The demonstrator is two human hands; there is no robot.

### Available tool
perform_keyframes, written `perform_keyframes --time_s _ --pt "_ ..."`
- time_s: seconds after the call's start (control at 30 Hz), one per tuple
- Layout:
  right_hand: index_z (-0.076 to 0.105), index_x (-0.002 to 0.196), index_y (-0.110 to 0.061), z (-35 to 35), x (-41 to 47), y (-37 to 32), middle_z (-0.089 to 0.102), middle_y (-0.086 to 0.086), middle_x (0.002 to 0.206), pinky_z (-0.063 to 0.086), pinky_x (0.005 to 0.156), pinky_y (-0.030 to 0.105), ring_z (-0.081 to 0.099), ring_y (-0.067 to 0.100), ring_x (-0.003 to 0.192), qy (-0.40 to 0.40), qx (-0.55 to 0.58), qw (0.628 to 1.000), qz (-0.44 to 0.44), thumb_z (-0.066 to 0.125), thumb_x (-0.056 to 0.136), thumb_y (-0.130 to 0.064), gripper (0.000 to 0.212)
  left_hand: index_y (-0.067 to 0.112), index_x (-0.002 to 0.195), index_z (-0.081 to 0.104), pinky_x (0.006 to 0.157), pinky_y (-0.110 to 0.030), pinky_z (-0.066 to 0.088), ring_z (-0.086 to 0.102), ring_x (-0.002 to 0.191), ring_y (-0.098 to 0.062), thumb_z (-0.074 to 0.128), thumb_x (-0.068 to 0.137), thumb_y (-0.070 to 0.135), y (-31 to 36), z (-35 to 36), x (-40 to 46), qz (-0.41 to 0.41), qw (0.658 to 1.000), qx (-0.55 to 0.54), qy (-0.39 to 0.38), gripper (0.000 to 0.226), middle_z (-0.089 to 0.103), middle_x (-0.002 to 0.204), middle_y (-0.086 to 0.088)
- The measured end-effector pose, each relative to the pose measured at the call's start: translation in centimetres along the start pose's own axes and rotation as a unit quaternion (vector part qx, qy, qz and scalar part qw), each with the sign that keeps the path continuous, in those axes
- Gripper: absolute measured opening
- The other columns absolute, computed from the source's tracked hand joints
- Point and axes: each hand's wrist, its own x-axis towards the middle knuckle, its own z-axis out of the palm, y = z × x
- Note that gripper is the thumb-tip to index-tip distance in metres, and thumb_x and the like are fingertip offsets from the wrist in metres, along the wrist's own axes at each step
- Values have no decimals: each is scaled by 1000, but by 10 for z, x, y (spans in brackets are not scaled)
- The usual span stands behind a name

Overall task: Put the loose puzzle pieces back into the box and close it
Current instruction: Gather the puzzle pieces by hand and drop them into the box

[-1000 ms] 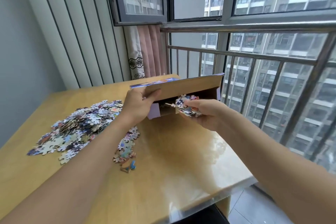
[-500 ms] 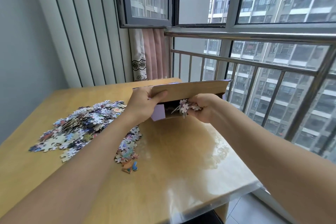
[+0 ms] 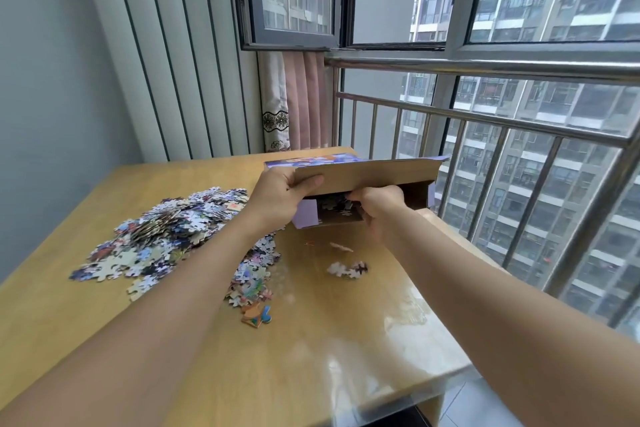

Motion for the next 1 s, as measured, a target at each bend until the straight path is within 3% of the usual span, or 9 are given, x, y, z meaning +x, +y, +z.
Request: perform_keyframes --time_s 0.07,0.17,0.33,0.47,0.63,0.77,0.87,0.93,1.0 --pt "58 103 -8 2 2 2 67 17 109 54 97 42 64 30 103 -7 8 1000 -1 70 82 0 25 11 115 74 76 -14 46 64 86 3 66 96 26 -4 0 -1 -1 1000 2 8 25 73 99 9" --pt "50 112 -7 0 3 -3 57 17 120 50 101 38 57 28 107 -35 20 999 -1 57 86 4 29 13 114 74 78 -16 47 65 90 -4 67 95 27 -7 -3 1 -2 1000 -9 27 25 74 101 7" --pt "41 122 -4 -9 10 -10 49 12 100 50 91 31 55 21 92 -38 -35 998 -30 42 95 5 29 16 112 73 84 -14 50 65 93 -1 66 96 25 0 -5 4 -3 999 -41 30 20 74 103 7" --pt "47 111 -6 -13 18 -8 54 12 104 51 101 38 59 27 108 -19 -114 992 -43 51 95 2 19 13 113 74 79 -14 50 64 90 -3 66 96 26 3 -3 5 -6 999 -28 31 23 74 102 3" --pt "50 101 -9 -15 19 -5 57 14 106 52 100 47 60 32 106 -27 -136 989 -54 61 89 3 21 15 108 74 74 -11 48 63 86 -1 66 96 26 3 -1 5 -4 999 -22 30 18 73 96 7" --pt "45 124 -3 -22 20 -8 51 14 108 49 104 46 55 30 110 -63 -104 991 -45 49 87 11 40 12 112 75 77 -9 48 64 88 3 66 96 26 1 -3 4 4 999 -18 30 23 74 100 6" --pt "45 126 3 -33 24 -12 53 18 118 53 100 42 57 29 113 -96 -29 994 -42 47 86 19 43 13 113 74 77 -8 47 62 86 12 66 96 25 1 -7 4 9 999 -22 32 23 73 100 9" --pt "50 119 4 -38 26 -11 56 20 122 56 95 41 60 32 111 -82 -91 990 -65 56 85 15 37 14 114 74 76 -6 45 61 85 14 66 96 25 1 -9 4 13 999 -24 33 22 72 99 10" --pt "59 100 1 -41 26 -10 64 19 113 57 94 44 64 32 104 -41 -172 978 -108 65 84 7 18 14 113 73 77 -6 46 62 88 9 66 96 24 3 -10 4 14 999 -28 30 21 72 100 10"
